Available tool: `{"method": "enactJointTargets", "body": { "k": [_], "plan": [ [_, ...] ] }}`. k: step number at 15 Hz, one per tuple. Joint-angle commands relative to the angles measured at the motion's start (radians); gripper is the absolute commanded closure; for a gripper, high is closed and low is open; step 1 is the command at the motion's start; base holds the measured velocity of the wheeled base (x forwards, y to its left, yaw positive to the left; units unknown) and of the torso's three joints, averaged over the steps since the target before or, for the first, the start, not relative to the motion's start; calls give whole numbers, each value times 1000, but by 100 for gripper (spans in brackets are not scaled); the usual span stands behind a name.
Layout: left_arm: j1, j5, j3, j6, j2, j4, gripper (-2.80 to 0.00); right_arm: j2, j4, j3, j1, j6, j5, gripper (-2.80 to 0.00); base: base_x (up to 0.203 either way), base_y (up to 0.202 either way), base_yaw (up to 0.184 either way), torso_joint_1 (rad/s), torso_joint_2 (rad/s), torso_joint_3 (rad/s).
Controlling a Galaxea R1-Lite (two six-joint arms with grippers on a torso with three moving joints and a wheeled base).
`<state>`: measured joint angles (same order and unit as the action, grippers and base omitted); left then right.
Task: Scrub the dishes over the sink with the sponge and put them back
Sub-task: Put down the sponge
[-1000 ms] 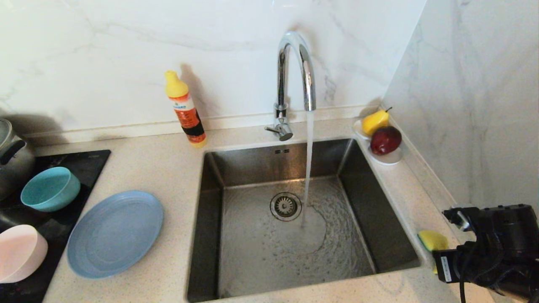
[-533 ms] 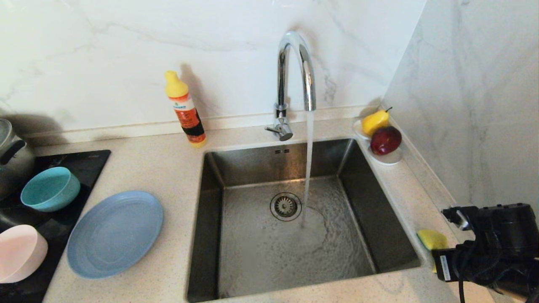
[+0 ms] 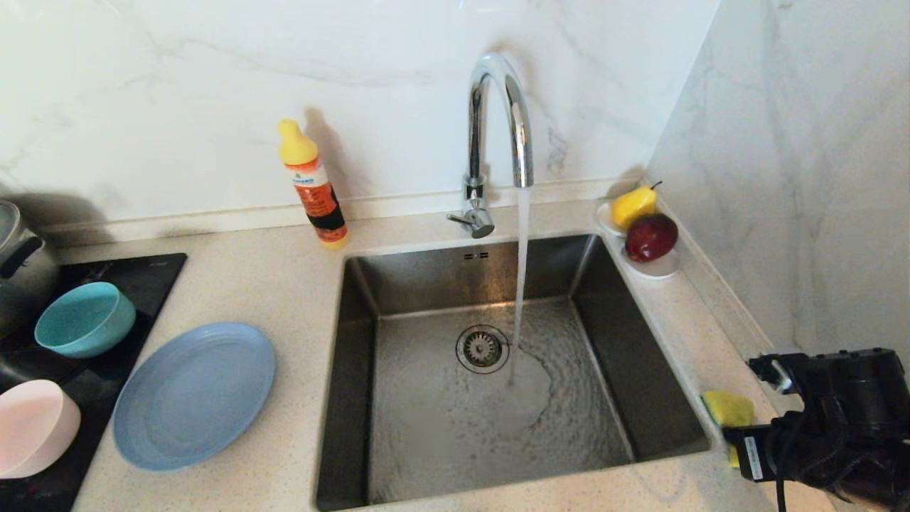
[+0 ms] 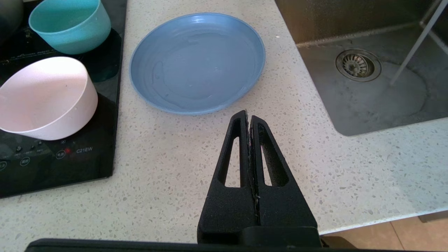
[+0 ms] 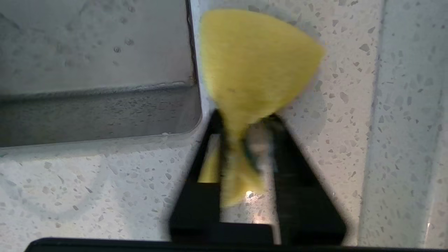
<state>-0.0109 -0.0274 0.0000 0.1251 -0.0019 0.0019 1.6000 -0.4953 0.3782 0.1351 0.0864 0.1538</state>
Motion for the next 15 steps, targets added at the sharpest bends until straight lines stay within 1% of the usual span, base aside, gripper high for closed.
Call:
{"method": "enactJointTargets", "body": {
  "k": [1, 9, 13, 14, 15],
  "plan": [
    [0, 0, 0, 1, 0, 0, 0, 1, -3, 4, 1, 3, 3, -280, 0, 0, 0, 0, 0, 0],
    [0, 0, 0, 1, 0, 0, 0, -17, -3, 12, -2, 6, 0, -280, 0, 0, 0, 0, 0, 0],
    [0, 0, 0, 1, 0, 0, 0, -94, 5, 10, 2, 0, -5, -280, 0, 0, 0, 0, 0, 0],
    [0, 0, 0, 1, 0, 0, 0, -119, 6, 3, 7, 0, -3, -37, 0, 0, 0, 0, 0, 0],
    [0, 0, 0, 1, 0, 0, 0, -149, 9, -1, 12, -1, -2, 0, 0, 0, 0, 0, 0, 0]
  ]
}}
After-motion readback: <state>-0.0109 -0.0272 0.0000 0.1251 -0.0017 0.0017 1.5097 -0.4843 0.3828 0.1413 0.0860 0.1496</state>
